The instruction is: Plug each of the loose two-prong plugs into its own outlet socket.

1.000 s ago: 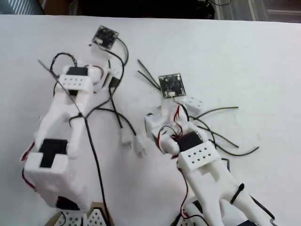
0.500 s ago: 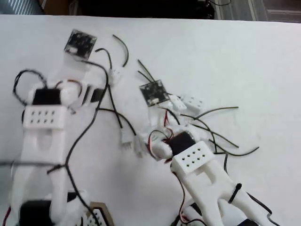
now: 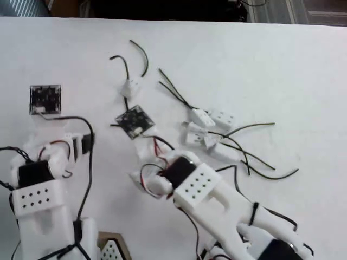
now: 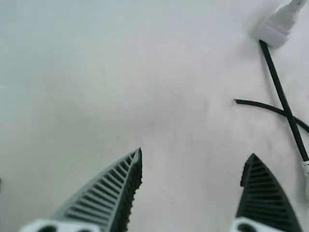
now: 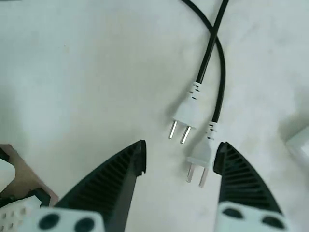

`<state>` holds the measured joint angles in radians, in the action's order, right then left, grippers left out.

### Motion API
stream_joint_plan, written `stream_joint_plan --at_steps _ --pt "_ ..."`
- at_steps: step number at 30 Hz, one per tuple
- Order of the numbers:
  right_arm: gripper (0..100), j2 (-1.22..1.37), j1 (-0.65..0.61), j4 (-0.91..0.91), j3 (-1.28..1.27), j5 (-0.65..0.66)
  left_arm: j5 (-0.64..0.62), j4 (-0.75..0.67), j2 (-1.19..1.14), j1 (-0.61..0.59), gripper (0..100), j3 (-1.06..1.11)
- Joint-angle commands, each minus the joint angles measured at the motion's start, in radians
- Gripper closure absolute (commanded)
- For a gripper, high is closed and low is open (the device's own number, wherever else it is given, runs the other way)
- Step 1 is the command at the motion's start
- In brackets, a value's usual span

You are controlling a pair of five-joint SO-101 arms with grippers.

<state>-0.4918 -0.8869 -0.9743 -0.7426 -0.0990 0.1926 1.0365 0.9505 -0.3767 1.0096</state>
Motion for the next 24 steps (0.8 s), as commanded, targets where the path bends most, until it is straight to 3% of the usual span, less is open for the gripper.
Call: stream_joint_plan --at_steps 1,18,24 --pt "76.9 0.117 -0.024 -0.005 0.11 -0.003 -0.015 -0.017 0.062 -0.013 68 0.057" --pt "77.0 0.549 -0.022 0.093 0.267 -0.003 -0.028 -0.15 0.116 -0.013 68 0.272" --pt "84.5 0.585 -0.021 0.173 0.267 -0.002 -0.028 -0.146 0.116 -0.015 68 0.273"
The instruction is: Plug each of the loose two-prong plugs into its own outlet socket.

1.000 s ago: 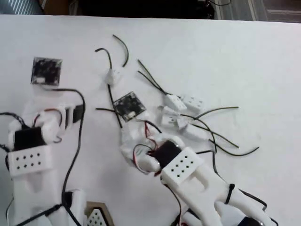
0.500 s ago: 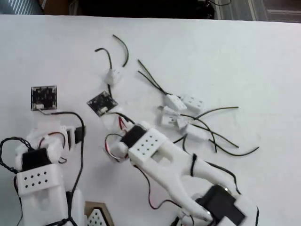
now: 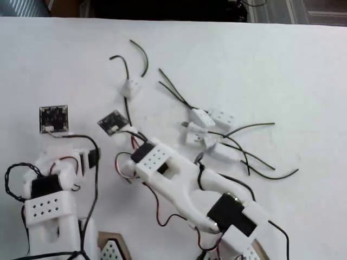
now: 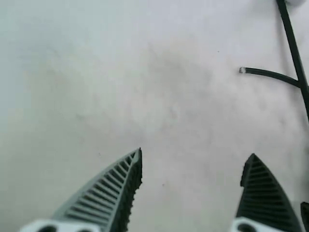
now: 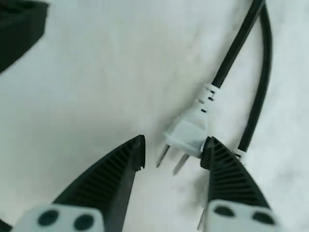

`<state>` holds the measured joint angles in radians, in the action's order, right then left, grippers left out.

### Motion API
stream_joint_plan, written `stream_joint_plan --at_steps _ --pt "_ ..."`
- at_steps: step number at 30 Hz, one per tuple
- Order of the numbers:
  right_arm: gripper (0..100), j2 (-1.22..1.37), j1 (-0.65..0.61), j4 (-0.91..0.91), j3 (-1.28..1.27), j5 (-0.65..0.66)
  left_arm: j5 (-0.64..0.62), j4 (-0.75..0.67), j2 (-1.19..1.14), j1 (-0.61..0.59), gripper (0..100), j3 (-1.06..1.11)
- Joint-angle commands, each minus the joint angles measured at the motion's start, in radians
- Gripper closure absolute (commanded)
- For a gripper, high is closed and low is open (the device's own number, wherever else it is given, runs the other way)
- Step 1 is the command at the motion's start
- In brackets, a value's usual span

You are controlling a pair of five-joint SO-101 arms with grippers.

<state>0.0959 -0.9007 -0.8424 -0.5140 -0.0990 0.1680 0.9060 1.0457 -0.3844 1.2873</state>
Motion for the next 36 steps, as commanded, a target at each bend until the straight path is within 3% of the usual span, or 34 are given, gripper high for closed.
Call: stream_joint_plan --at_steps 1,18,33,36 --pt "84.7 0.002 -0.005 0.044 0.038 0.0 -0.003 -0.015 0.021 -0.007 68 -0.005" --pt "84.6 -0.177 -0.002 -0.005 0.034 -0.003 -0.002 -0.02 0.021 -0.007 68 0.014" --pt "85.1 0.067 -0.002 0.033 0.086 -0.002 -0.002 -0.02 0.021 -0.007 68 0.017" --pt "89.6 0.068 0.027 0.041 0.087 -0.002 -0.002 -0.02 0.021 -0.007 68 0.017"
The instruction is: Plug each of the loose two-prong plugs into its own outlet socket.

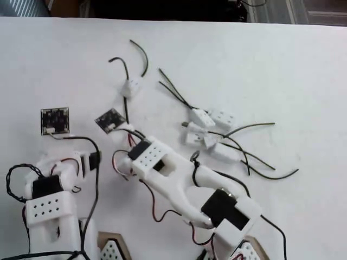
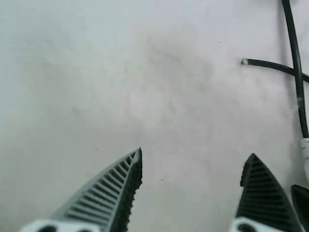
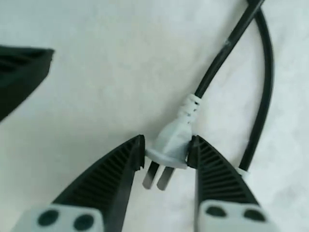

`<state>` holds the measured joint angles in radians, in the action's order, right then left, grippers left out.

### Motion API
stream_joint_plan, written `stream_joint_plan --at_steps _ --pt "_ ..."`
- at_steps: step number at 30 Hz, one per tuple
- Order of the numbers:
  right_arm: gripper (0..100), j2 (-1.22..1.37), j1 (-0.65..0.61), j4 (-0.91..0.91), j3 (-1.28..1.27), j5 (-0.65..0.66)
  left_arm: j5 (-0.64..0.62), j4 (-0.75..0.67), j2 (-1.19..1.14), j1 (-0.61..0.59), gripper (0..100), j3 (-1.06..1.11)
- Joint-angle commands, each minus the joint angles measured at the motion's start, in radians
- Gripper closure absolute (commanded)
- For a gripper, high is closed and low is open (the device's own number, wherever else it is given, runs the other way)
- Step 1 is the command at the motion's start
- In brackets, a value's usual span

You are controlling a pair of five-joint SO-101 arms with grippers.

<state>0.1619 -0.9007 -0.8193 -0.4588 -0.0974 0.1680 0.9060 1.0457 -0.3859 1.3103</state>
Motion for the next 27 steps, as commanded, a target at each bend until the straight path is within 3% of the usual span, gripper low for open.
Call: stream_joint_plan --at_steps 1,5,10,22,27 --pt "92.0 0.004 0.039 0.019 0.034 -0.003 -0.002 -0.02 0.021 -0.005 68 -0.006" --pt "98.1 -0.004 0.079 0.041 0.034 -0.002 -0.002 -0.02 0.021 -0.005 68 -0.006" --pt "98.1 -0.005 0.101 0.021 0.031 -0.003 -0.002 -0.02 0.021 -0.005 68 -0.006" --pt "97.5 -0.17 0.105 -0.292 0.025 0.005 -0.002 -0.02 0.021 -0.005 68 -0.006" --pt "81.3 -0.128 0.104 -0.3 0.018 0.005 -0.002 -0.02 0.021 -0.005 68 -0.005"
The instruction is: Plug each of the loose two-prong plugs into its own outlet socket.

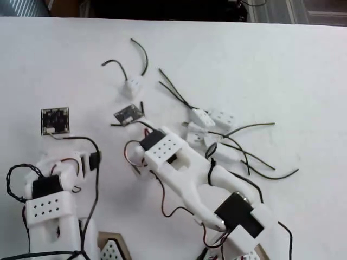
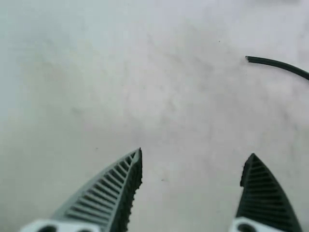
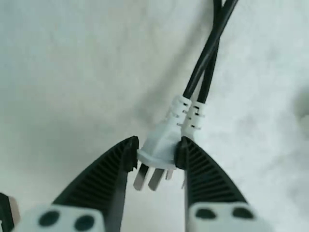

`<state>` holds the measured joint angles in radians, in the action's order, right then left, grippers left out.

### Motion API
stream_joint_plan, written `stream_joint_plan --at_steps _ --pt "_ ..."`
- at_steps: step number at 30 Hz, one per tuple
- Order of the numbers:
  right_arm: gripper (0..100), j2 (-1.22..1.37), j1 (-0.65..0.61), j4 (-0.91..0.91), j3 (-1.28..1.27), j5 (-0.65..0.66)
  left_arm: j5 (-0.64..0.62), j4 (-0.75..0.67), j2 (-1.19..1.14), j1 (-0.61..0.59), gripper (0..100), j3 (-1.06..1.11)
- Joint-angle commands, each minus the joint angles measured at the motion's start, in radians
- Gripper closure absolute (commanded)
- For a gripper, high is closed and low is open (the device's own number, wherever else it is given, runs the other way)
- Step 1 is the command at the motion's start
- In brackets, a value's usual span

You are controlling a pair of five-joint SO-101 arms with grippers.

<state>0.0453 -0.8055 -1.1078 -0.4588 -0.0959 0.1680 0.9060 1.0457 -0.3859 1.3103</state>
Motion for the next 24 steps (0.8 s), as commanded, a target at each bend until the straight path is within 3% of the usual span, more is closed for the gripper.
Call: stream_joint_plan --at_steps 1,12,24 --pt "78.8 -0.002 0.007 -0.012 0.018 0.003 -0.002 -0.02 0.021 -0.005 68 -0.005" --pt "86.1 -0.117 -0.056 -0.007 0.014 -0.005 0.038 -0.021 0.021 -0.001 68 0.003" --pt "86.5 0.12 -0.051 0.051 0.06 -0.005 0.038 -0.021 0.021 -0.001 68 0.003"
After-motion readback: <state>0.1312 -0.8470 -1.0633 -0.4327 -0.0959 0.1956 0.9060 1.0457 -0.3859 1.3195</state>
